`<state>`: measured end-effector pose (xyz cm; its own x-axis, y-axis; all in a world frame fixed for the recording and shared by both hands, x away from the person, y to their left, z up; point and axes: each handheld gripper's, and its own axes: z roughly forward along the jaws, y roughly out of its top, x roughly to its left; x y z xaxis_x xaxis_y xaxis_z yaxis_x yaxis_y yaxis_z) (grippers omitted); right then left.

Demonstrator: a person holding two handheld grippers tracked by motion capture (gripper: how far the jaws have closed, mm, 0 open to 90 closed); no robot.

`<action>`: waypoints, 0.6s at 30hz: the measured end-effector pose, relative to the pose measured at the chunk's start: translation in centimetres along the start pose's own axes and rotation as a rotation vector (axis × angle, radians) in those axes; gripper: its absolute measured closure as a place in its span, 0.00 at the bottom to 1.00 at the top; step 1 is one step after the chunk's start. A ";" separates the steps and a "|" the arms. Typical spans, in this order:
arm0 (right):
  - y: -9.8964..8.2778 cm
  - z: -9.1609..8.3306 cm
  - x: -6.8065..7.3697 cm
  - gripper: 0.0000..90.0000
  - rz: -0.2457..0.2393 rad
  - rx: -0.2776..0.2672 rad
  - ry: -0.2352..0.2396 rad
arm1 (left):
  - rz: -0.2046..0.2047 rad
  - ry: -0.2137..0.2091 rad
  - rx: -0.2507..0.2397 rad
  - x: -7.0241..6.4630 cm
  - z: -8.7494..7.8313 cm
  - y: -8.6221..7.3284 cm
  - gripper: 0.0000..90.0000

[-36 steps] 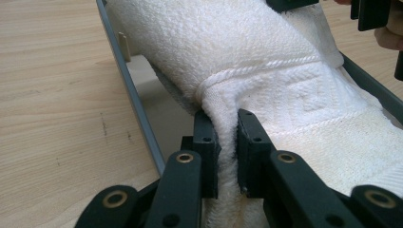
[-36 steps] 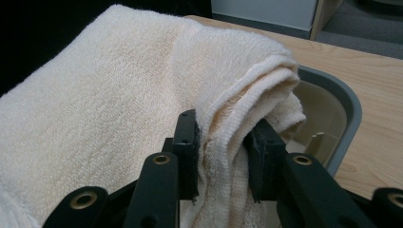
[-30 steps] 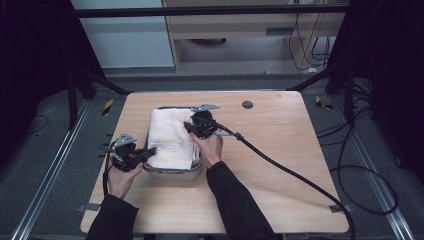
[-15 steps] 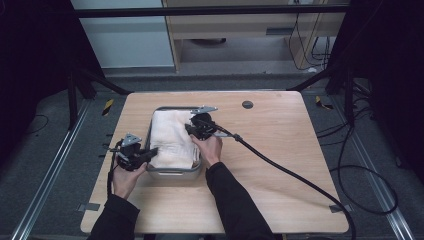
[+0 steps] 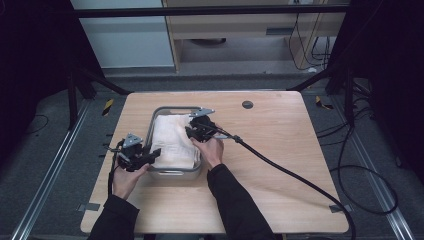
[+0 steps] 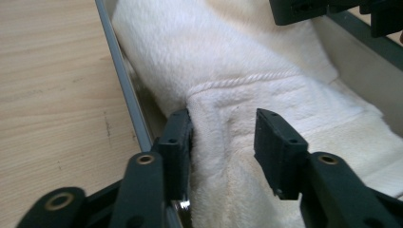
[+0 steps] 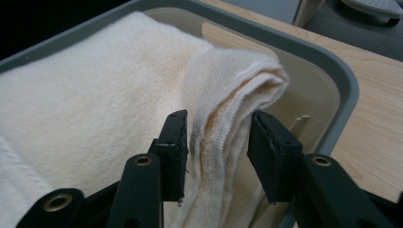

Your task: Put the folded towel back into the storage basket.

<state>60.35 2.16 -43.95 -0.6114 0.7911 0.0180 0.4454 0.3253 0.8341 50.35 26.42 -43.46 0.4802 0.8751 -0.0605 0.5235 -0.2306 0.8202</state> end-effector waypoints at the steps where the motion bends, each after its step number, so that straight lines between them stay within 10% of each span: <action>1: 0.1 -0.5 -0.1 0.62 -0.002 -0.014 0.000 | -0.013 -0.024 -0.032 0.0 -0.6 0.3 0.55; 18: 0.3 -8.2 -2.2 0.29 0.009 -0.102 0.022 | -0.016 -0.058 -0.095 -0.6 -3.1 0.7 0.39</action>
<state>56.52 -3.74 -39.21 -0.6229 0.7815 0.0368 0.3823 0.2630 0.8858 48.27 27.03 -41.06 0.5136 0.8516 -0.1047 0.4641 -0.1731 0.8687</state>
